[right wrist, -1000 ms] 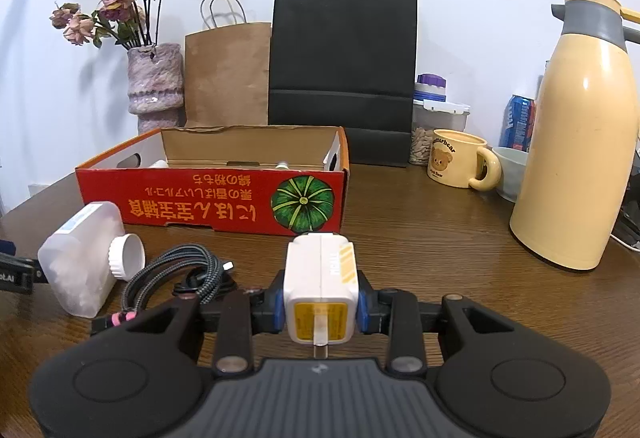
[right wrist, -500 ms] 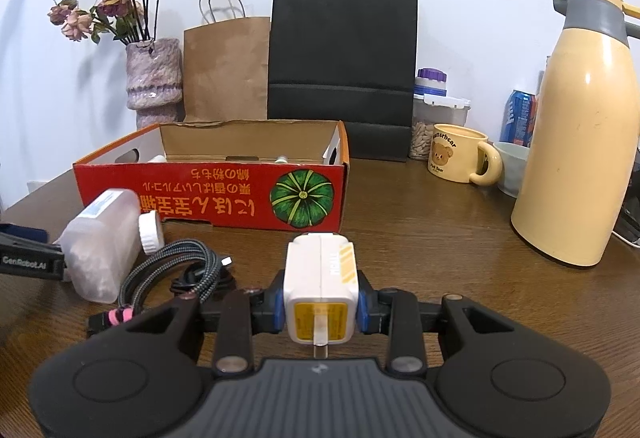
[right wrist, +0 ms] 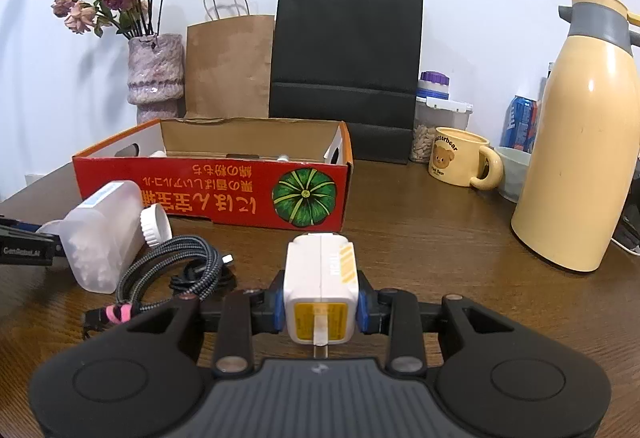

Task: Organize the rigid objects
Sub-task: 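Carry the tape roll in the left tool while the right tool carries the charger into the box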

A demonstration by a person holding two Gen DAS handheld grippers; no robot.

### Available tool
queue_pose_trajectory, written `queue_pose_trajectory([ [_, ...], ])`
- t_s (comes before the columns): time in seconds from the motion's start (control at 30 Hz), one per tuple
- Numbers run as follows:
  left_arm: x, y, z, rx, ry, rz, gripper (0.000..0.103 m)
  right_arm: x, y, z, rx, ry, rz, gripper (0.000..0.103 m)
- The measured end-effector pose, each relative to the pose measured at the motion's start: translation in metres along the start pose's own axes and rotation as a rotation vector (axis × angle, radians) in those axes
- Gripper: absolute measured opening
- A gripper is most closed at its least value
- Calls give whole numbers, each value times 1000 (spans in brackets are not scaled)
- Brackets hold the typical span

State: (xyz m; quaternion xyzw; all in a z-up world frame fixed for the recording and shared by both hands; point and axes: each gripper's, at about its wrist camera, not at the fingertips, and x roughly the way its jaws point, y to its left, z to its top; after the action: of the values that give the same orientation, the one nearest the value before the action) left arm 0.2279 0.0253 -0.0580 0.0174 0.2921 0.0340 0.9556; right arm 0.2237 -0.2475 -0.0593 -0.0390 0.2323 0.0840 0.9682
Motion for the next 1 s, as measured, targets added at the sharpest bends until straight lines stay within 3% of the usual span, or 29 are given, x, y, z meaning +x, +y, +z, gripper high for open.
queue_pose_trajectory([
  [0.47,-32,3,0,-53,-96,71,45,-14,13,1,10,-44,14,31],
  [1.0,-82,-11,18,-65,-180,19,45,-37,21,21,43,-92,77,31],
])
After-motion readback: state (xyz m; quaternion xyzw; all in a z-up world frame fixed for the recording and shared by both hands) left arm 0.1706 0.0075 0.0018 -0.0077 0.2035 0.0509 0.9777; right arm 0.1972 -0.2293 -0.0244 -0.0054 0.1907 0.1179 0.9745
